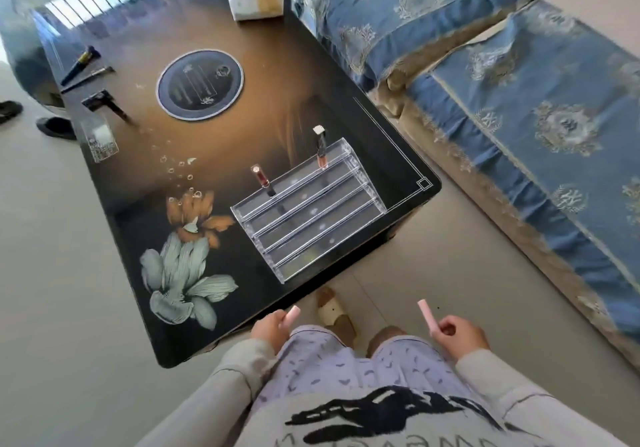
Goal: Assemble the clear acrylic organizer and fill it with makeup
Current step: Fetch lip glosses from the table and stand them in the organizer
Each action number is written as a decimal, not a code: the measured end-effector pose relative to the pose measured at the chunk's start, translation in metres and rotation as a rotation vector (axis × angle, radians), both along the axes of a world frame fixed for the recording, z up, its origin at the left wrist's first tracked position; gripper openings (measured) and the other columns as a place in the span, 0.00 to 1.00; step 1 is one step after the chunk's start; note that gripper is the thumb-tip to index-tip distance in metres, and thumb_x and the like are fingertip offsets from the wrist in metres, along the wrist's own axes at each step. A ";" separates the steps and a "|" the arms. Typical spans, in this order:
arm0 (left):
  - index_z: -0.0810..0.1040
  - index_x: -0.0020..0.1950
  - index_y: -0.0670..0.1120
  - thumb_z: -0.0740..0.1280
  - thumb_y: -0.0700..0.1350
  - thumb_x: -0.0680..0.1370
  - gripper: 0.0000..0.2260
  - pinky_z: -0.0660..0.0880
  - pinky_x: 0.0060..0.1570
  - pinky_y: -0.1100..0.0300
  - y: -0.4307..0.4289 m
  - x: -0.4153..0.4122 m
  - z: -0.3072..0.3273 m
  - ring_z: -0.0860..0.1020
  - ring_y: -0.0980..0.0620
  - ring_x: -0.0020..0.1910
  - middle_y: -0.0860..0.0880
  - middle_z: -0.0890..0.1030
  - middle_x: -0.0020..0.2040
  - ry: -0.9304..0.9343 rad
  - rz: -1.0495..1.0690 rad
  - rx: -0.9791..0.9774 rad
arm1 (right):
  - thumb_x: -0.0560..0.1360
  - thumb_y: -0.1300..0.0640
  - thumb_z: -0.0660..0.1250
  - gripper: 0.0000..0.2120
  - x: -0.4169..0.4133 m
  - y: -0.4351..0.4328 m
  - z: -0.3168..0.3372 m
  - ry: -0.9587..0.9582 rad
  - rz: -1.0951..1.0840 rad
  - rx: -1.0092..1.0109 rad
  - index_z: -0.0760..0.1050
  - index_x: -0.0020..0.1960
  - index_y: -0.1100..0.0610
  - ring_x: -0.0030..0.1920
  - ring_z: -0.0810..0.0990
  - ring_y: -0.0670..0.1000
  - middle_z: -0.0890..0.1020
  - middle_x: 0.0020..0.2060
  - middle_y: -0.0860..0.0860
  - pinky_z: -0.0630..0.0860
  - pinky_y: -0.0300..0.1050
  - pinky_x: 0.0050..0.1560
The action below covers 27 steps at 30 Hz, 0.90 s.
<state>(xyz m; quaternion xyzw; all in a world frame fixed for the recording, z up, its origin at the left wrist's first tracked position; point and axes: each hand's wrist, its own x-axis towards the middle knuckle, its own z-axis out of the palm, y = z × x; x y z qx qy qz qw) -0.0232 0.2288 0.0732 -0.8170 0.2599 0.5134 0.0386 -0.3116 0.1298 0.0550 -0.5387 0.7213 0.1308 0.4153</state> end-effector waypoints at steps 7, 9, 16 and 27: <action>0.67 0.34 0.47 0.59 0.42 0.79 0.13 0.67 0.41 0.60 -0.040 0.019 0.008 0.72 0.45 0.40 0.45 0.74 0.35 0.012 0.201 -0.094 | 0.71 0.61 0.69 0.04 0.033 -0.061 0.008 -0.026 0.097 -0.002 0.78 0.44 0.62 0.38 0.73 0.50 0.77 0.37 0.53 0.64 0.37 0.39; 0.70 0.38 0.44 0.59 0.43 0.79 0.10 0.66 0.40 0.60 -0.043 0.019 0.008 0.72 0.45 0.40 0.45 0.73 0.36 0.007 0.246 -0.092 | 0.72 0.61 0.68 0.03 0.041 -0.076 0.009 -0.021 0.164 0.017 0.75 0.41 0.59 0.39 0.73 0.51 0.77 0.37 0.53 0.64 0.37 0.40; 0.74 0.43 0.43 0.61 0.39 0.77 0.04 0.66 0.41 0.60 -0.050 0.007 0.008 0.72 0.47 0.40 0.38 0.77 0.44 -0.008 0.493 -0.116 | 0.72 0.62 0.67 0.17 0.069 -0.143 0.011 -0.019 0.428 0.065 0.65 0.28 0.51 0.39 0.74 0.52 0.76 0.35 0.54 0.66 0.38 0.40; 0.72 0.33 0.46 0.60 0.44 0.79 0.14 0.63 0.24 0.64 -0.092 -0.001 0.000 0.66 0.52 0.23 0.47 0.74 0.31 0.121 1.130 -0.260 | 0.73 0.59 0.67 0.06 0.131 -0.209 0.015 -0.112 0.643 0.029 0.79 0.45 0.62 0.41 0.75 0.51 0.79 0.39 0.53 0.67 0.39 0.41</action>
